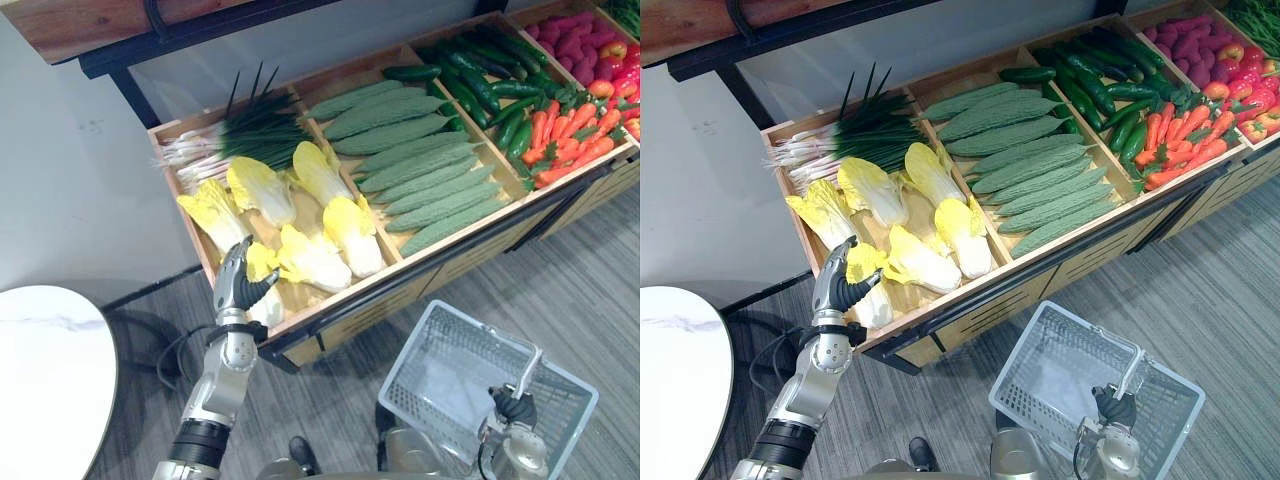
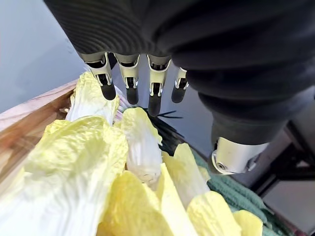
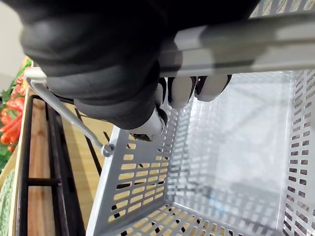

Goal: Pick vegetable in the basket

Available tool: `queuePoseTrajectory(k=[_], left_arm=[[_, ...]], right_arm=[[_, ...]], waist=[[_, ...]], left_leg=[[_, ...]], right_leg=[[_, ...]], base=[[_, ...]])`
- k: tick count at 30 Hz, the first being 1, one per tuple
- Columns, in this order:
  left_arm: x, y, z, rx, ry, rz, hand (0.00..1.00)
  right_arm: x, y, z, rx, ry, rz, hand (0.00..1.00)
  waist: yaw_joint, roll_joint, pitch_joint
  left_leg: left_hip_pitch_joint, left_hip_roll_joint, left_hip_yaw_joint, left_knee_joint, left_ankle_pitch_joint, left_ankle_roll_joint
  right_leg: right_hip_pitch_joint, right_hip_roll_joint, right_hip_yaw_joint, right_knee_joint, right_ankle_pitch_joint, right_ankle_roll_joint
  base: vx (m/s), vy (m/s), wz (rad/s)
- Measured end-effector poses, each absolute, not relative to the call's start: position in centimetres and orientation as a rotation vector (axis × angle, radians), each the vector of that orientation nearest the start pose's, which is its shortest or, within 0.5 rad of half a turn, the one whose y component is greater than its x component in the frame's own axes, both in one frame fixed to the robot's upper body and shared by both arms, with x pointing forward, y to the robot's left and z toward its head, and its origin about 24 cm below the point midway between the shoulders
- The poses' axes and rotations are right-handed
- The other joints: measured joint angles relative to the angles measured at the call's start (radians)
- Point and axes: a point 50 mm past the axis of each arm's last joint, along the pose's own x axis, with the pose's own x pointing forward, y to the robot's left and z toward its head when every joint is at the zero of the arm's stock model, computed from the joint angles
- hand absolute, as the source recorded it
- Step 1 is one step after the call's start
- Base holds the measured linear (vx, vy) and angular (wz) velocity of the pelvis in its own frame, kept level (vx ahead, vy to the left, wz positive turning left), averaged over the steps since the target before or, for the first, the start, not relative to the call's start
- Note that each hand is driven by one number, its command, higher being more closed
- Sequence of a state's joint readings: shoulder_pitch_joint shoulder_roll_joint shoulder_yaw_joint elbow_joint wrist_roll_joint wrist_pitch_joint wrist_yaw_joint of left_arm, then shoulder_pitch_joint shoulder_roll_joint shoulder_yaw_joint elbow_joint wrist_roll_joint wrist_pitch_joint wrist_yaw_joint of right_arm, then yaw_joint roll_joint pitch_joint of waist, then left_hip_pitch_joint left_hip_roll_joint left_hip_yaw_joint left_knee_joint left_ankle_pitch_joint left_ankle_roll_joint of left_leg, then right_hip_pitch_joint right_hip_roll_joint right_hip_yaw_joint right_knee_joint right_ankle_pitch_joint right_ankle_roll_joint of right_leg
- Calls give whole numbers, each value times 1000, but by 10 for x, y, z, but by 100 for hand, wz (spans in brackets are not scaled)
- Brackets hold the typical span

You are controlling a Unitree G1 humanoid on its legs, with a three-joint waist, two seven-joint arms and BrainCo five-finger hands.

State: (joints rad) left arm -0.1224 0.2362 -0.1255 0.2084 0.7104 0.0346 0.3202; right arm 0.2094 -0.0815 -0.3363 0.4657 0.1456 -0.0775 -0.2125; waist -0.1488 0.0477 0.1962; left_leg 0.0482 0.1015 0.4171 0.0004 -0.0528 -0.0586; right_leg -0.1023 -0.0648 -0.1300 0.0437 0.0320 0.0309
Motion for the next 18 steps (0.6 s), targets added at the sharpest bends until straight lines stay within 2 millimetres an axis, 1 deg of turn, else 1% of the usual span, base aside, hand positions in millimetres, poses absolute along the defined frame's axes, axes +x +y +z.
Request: queuePoseTrajectory(k=[3,4,5,9,10,11,15,16,18], left_arm=[[286,172,37,1052,-85,98,0],[294,170,40,1090,-92,76,0],[295,170,40,1102,-95,70,0],[316,169,55,1227,-151,39,0],[321,170,57,1256,-155,35,0],[325,170,58,1276,-155,27,0],[339,162,67,1357,-184,-20,0],[342,162,71,1370,-191,-14,100],[349,163,77,1384,-199,-1,100]], right_arm=[[139,-268,-82,31,550,-661,100],[139,-268,-81,31,547,-660,100],[139,-268,-81,31,547,-660,100],[143,-269,-79,32,534,-640,100],[147,-268,-78,35,524,-634,100],[149,-267,-77,35,517,-629,100],[157,-265,-73,24,491,-600,100],[162,-263,-71,26,475,-592,100],[168,-262,-68,27,451,-582,100]], waist=[[-1,-1,-6],[-2,-1,-6],[-2,-1,-6],[-15,-2,-5],[-29,-4,-4],[-34,-4,-4],[-38,-16,16],[-45,-18,28],[-52,-19,50]], left_leg=[[-32,0,5,1,0,0],[-43,-1,13,2,0,0],[-45,-1,14,2,0,0],[-84,-2,19,12,0,0],[-97,-2,17,17,0,0],[-104,-3,17,18,0,0],[-137,0,17,39,-1,1],[-146,1,18,40,-1,1],[-151,1,19,41,-1,1]], right_leg=[[-36,0,8,1,4,3],[-51,0,15,2,7,2],[-54,1,18,3,8,2],[-95,-2,26,6,12,-2],[-104,-5,25,6,12,-2],[-112,-7,27,7,12,-3],[-142,-8,35,13,17,-6],[-153,-8,38,13,20,-7],[-160,-7,41,15,23,-7]], base=[[8,-3,-7],[16,-1,-13],[22,0,-17],[18,-2,-7],[0,0,0],[0,0,0],[-23,-15,-5],[-37,-27,-4],[-50,-24,-5]])
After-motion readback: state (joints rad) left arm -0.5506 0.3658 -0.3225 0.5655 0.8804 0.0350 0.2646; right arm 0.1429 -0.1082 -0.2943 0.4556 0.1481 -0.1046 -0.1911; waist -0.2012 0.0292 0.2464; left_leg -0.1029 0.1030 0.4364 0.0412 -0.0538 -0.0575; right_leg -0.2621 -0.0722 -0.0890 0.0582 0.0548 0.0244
